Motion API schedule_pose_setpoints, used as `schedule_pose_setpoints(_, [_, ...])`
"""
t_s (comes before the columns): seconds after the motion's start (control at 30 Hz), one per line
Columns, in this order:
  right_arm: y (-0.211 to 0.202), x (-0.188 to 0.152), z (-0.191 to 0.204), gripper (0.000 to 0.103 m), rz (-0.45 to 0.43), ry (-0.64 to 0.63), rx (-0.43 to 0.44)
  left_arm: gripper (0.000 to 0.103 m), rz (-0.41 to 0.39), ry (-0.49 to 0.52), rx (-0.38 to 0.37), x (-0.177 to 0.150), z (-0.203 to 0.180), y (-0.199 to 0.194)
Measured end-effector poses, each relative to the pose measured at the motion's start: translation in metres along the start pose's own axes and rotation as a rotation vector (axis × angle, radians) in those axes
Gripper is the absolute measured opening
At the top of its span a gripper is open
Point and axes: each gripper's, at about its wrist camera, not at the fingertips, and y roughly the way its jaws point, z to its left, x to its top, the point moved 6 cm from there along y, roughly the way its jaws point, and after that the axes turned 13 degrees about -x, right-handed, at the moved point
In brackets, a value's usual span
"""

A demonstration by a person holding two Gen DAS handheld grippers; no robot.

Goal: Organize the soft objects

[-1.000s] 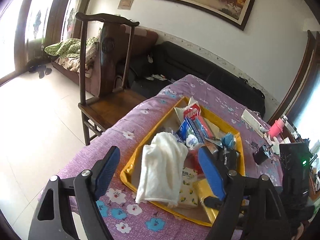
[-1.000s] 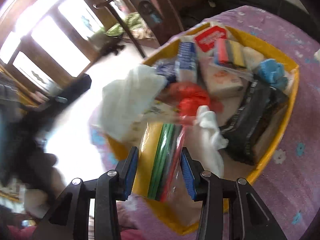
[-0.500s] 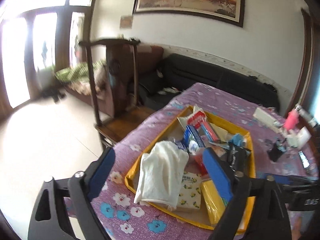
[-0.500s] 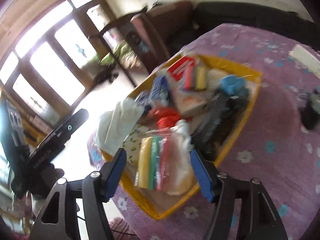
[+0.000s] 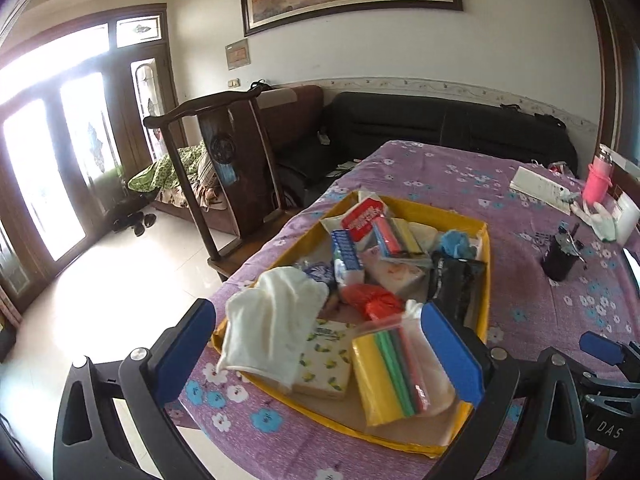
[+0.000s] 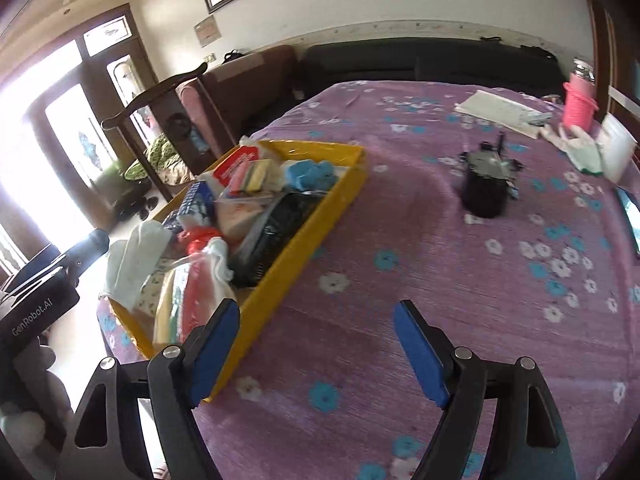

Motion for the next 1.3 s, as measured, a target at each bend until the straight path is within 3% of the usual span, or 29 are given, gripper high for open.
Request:
schedule_pose_setpoints(0.27, [-0.006,-0.007,-0.026,0.089,-0.031,0.037,-0.037,0.103,0.037,0.070,-0.018,0.001,-0.038,0.006])
schedule_pose_setpoints(0.53, [0.007,-0.012,-0.033,0.089,-0.009,0.050,-0.074,0.102,0.074,0.119,-0.055,-0.004,-0.063,0.018])
schedule_pose_setpoints(0.9, [0.014,-0.013,-0.029,0.090,-0.012,0.016,-0.106,0.102,0.106,0.130,-0.081,-0.010,-0.073,0.028])
schedule_pose_setpoints(1.3, [0.019,-0.021,-0.048,0.090,0.019,0.070,-0.099,0.102,0.136,0.153,-0.095,-0.019,-0.087,0.034])
